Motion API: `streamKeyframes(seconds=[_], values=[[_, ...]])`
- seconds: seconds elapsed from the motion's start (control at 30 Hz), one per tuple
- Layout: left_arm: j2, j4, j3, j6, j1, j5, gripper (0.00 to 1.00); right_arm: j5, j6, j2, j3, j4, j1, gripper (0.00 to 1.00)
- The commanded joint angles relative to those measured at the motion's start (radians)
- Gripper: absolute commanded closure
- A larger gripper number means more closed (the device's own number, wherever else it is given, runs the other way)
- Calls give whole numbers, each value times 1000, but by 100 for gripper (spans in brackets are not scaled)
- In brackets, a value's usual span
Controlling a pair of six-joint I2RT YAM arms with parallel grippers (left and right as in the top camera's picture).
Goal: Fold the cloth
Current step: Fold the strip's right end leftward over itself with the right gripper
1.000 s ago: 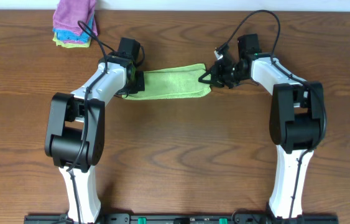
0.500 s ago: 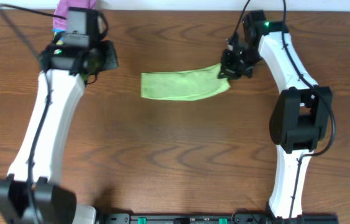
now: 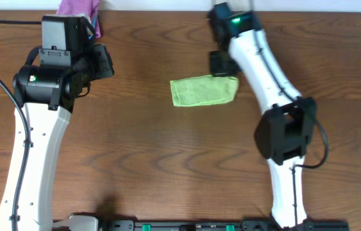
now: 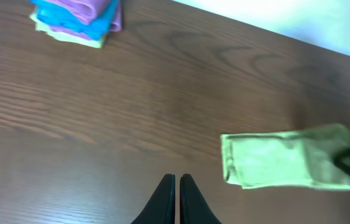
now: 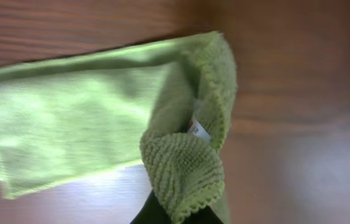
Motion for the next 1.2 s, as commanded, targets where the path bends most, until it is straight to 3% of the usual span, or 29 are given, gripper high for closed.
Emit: streamKeyframes(seconds=[0.0,0.33,1.1,1.13,1.17], values=[[-11,-3,6,-11,4,69,94,48,4,18,8,19,61,99],[-105,3,6,1,4,83,94,44,-12,137,8,58,132,99],[-152,2,6,8,4,80,94,-55,-24,143,8,161,190,99],[-152,2,6,8,4,80,94,-65,-24,143,8,161,191,98],[-152,2,6,8,4,80,94,-84,-24,143,8,163,192,91]])
